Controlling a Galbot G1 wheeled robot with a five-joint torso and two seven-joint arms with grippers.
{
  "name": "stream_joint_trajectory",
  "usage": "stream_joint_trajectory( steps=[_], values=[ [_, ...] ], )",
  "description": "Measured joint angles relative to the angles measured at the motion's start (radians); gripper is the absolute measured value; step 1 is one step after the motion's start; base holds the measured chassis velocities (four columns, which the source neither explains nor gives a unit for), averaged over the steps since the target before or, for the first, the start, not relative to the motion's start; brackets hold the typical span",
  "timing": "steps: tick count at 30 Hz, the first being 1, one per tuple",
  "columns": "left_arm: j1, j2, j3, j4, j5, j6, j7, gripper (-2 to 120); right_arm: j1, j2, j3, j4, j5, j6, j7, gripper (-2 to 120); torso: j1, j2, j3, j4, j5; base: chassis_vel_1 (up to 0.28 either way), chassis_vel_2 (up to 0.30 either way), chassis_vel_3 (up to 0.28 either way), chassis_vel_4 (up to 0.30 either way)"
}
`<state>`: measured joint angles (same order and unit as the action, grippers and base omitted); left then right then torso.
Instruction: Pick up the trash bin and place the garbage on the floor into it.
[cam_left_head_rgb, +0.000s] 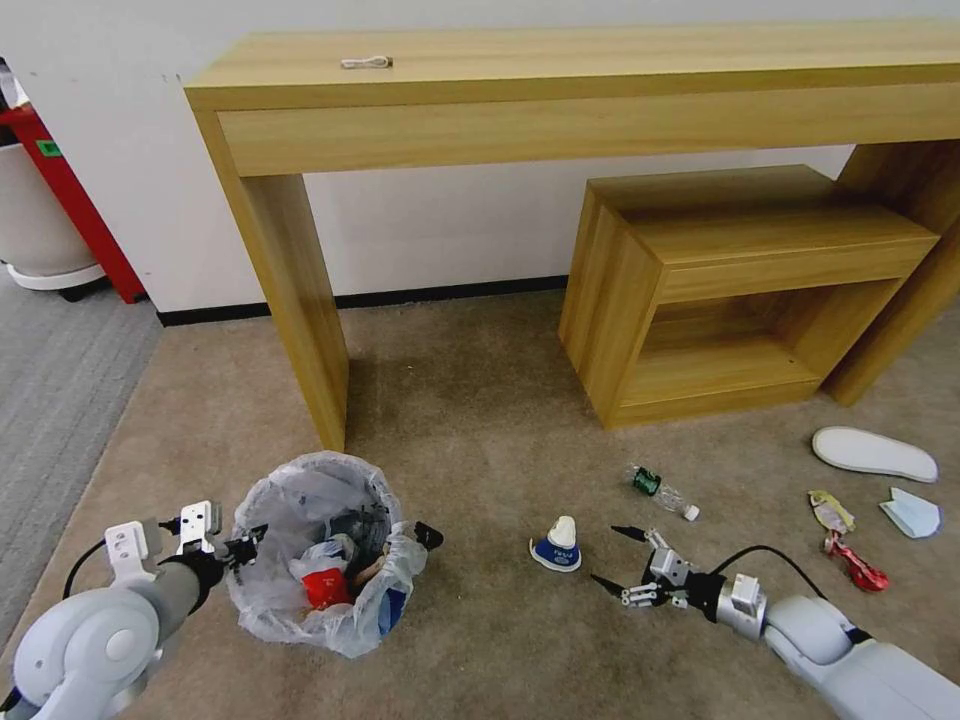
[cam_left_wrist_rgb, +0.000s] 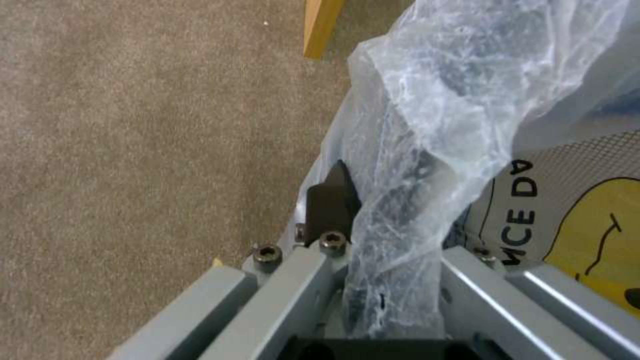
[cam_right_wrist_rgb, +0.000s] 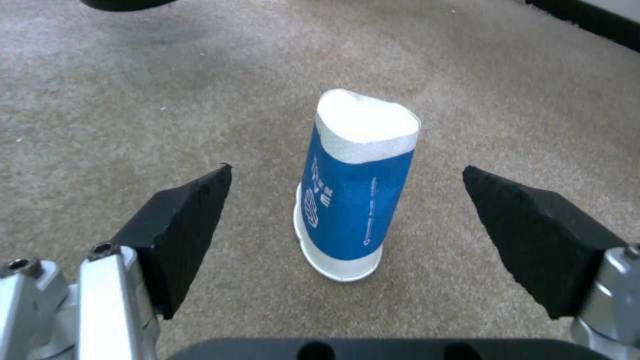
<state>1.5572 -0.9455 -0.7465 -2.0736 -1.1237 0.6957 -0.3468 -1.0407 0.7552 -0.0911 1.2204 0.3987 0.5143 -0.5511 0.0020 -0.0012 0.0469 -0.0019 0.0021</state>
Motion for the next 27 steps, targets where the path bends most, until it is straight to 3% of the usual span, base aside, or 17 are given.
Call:
stream_joint_trajectory(
  steps=[27],
  values=[
    [0.009,0.0,-0.007,-0.022,-0.012,-0.001,-0.003,0,0.123,0.15,-0.053,-0.225,-0.007,0.02,0.012,80,0.0,0.0,0.0,0.0001,0.0,0.0,0.0,0.0,0.0]
  ],
)
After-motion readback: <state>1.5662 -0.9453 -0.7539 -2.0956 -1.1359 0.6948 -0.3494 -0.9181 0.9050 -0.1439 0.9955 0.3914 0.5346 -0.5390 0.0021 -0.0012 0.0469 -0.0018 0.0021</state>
